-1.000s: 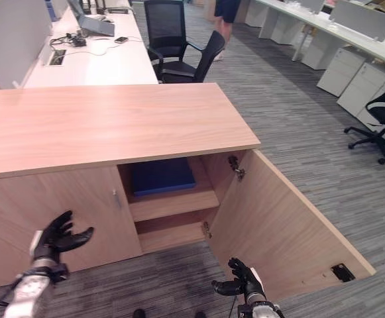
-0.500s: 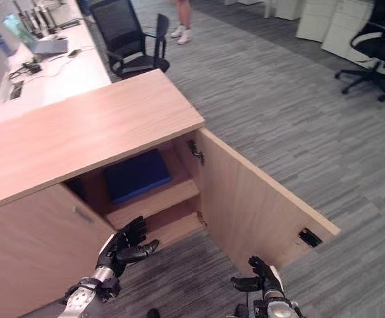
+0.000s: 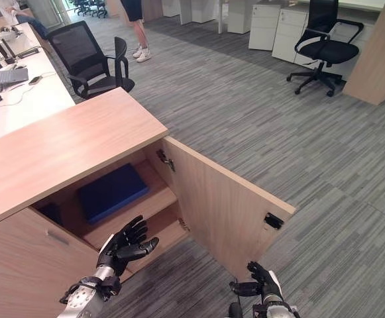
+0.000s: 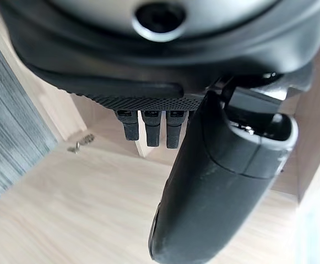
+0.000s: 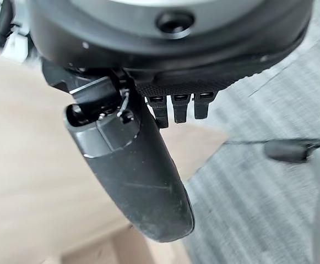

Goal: Put the empty folder in the office cabinet

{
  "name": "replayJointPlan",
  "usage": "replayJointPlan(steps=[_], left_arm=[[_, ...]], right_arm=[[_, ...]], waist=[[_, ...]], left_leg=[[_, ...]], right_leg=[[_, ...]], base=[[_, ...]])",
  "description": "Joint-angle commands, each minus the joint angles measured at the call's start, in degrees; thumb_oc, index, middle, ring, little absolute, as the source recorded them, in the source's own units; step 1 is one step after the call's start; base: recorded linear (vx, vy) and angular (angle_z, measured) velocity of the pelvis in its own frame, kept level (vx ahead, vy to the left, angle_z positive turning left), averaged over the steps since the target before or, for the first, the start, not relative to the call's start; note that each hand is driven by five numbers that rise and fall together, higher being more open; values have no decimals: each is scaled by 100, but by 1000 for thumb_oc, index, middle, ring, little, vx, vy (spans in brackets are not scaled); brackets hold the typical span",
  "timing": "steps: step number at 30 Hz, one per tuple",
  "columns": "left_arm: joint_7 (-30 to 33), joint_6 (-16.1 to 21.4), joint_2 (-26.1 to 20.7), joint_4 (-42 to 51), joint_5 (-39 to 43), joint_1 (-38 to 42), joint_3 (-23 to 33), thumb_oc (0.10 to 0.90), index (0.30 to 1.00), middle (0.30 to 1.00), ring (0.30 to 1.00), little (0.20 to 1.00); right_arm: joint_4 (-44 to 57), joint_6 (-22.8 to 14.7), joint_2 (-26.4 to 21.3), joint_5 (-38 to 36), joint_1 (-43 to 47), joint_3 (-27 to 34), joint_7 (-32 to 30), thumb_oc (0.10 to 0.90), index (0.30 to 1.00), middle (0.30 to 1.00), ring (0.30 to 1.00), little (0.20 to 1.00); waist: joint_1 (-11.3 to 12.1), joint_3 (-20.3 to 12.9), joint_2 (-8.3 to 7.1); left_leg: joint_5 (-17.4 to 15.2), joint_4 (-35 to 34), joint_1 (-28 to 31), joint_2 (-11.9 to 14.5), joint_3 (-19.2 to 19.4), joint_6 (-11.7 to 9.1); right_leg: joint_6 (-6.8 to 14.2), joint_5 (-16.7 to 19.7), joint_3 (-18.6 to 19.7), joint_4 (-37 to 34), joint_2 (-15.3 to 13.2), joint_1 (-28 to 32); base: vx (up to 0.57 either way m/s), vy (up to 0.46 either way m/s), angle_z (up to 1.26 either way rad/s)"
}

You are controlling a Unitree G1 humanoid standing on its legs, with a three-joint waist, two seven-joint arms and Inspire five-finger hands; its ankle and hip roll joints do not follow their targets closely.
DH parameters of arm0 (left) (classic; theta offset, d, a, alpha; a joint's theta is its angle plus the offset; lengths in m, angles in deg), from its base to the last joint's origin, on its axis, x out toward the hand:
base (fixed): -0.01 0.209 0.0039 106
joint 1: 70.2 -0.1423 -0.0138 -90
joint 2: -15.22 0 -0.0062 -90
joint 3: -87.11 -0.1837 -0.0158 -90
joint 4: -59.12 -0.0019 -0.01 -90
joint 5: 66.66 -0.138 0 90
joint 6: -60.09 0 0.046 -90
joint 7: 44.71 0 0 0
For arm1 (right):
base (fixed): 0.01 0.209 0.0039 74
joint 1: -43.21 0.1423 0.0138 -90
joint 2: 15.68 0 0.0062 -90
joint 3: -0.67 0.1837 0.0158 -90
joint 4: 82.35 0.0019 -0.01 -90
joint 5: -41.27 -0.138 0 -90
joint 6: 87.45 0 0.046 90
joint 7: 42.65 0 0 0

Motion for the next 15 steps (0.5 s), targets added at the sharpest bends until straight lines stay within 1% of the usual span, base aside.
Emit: replayJointPlan(steps=[1,2,4,6,10,12,15], left_arm=[[-7,446,-187,561,151,269,316,800,900,900,900,900],[-44,437,-214,573,112,199,320,800,900,900,900,900],[-54,389,-249,533,69,171,320,800,900,900,900,900],[-60,370,-289,518,24,138,350,800,900,900,900,900],[-59,354,-326,490,19,98,416,800,900,900,900,900],[-55,334,-357,470,7,91,486,800,900,900,900,900],[-97,334,-403,406,-27,105,509,800,900,900,900,900]], right_arm=[[276,-356,-153,-221,371,159,-142,800,900,900,900,900],[211,-369,-188,-237,368,239,-163,800,900,900,900,900],[109,-394,-215,-301,412,400,-247,800,900,900,900,900],[137,-413,-247,-381,454,498,-284,800,900,900,900,900],[-87,-430,-313,-547,540,771,-395,800,900,900,900,900],[-147,-438,-433,-623,605,981,-490,800,900,900,900,900],[-76,-487,-608,-640,724,1116,-531,800,900,900,900,900]], waist=[[-86,-2,86],[-102,-38,123],[-141,-68,128],[-172,-115,128],[-201,-205,114],[-215,-264,87],[-196,-323,42]], left_leg=[[-100,-273,-20,31,428,224],[-115,-404,104,42,487,259],[-79,-509,203,50,595,250],[-75,-745,367,44,720,278],[-43,-1183,619,13,793,311],[-44,-1347,732,27,829,314],[-65,-1382,785,48,814,321]], right_leg=[[271,-732,-422,124,430,425],[276,-732,-398,105,466,457],[287,-713,-472,76,445,497],[314,-679,-473,64,440,507],[366,-635,-472,60,452,528],[397,-632,-498,53,463,530],[409,-648,-530,39,480,563]], base=[[50,2,-44],[58,19,-58],[45,29,-56],[59,14,-1],[50,13,-2],[43,6,-1],[22,1,2]])
